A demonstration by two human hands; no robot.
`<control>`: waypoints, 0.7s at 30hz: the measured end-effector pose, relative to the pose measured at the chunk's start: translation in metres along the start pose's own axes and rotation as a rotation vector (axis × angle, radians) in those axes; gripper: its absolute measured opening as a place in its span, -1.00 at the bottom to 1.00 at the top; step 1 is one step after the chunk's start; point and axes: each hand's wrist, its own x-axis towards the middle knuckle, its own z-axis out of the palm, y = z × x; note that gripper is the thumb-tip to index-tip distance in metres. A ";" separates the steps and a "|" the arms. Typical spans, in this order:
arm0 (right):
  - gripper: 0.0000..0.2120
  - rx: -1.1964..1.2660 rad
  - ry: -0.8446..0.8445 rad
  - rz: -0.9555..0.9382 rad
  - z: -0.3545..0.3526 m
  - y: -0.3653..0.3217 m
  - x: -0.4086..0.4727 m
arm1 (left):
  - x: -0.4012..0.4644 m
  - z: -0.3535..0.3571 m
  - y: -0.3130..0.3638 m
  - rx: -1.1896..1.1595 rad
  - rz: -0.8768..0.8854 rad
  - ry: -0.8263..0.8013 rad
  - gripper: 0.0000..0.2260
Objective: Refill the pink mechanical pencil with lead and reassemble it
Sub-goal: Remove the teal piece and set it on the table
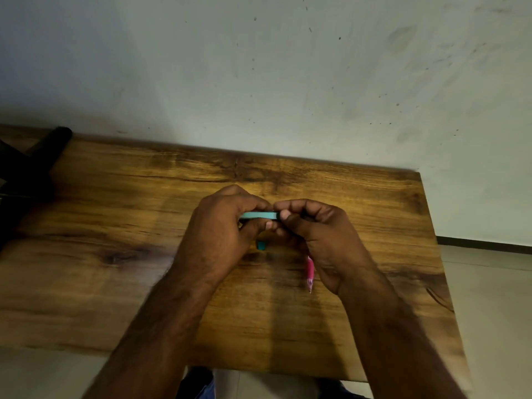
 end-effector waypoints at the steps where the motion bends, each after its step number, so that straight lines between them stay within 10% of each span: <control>1: -0.84 0.030 -0.003 0.019 0.001 0.001 0.000 | 0.000 0.000 0.000 -0.005 0.006 0.004 -0.74; 21: -0.82 0.039 0.018 -0.049 -0.014 -0.006 0.005 | 0.004 -0.004 0.000 -0.446 -0.153 0.106 -0.78</control>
